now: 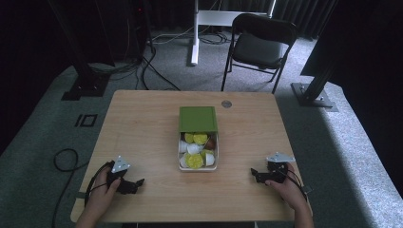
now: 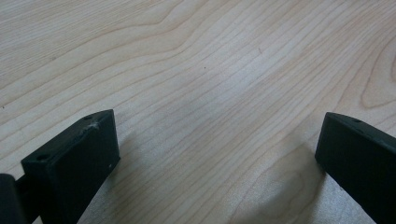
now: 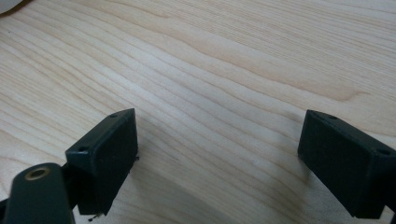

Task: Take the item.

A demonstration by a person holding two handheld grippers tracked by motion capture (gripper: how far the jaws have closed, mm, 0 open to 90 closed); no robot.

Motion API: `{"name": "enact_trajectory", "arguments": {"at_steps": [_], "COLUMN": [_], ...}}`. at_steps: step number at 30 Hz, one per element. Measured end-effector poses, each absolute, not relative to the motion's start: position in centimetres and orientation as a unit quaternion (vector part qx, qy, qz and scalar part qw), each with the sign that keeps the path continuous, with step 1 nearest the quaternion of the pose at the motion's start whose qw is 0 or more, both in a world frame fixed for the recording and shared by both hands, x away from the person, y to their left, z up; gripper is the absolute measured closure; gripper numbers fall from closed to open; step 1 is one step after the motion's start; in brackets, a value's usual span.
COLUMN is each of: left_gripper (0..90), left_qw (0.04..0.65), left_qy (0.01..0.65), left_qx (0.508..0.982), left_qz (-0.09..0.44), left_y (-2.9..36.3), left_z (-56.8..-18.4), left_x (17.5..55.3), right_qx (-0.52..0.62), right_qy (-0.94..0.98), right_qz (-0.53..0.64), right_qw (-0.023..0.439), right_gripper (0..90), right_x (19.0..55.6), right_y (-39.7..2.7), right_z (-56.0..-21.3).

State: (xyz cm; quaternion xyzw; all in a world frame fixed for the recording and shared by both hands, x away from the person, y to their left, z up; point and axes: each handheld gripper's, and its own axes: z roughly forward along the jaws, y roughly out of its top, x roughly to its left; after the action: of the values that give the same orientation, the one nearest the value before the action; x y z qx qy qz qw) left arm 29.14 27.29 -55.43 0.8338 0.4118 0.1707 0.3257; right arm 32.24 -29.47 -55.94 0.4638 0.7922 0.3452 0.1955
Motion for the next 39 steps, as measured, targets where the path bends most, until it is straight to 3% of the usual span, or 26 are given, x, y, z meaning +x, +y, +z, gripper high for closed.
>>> {"name": "enact_trajectory", "arguments": {"at_steps": [9, 25, 39], "left_gripper": [0.5, 0.5, 0.6], "left_qw": [0.326, 0.326, 0.326], "left_qy": [0.412, 0.412, 0.412], "left_qx": [0.834, 0.834, 0.834], "left_qz": [0.171, 0.171, 0.171], "left_y": [27.3, 27.3, 27.3], "left_z": [-55.4, -55.4, -55.4], "left_x": [29.1, 29.1, 29.1], "right_qx": [0.482, 0.447, 0.388], "right_qy": [0.779, 0.773, 0.776], "right_qz": [0.349, 0.391, 0.448], "right_qw": [0.196, 0.223, 0.217], "right_gripper": [15.0, 15.0, 13.5], "right_x": [32.5, 32.7, 32.5], "right_y": [-29.3, -27.3, -22.9], "right_z": [-55.4, -49.8, -44.9]}}
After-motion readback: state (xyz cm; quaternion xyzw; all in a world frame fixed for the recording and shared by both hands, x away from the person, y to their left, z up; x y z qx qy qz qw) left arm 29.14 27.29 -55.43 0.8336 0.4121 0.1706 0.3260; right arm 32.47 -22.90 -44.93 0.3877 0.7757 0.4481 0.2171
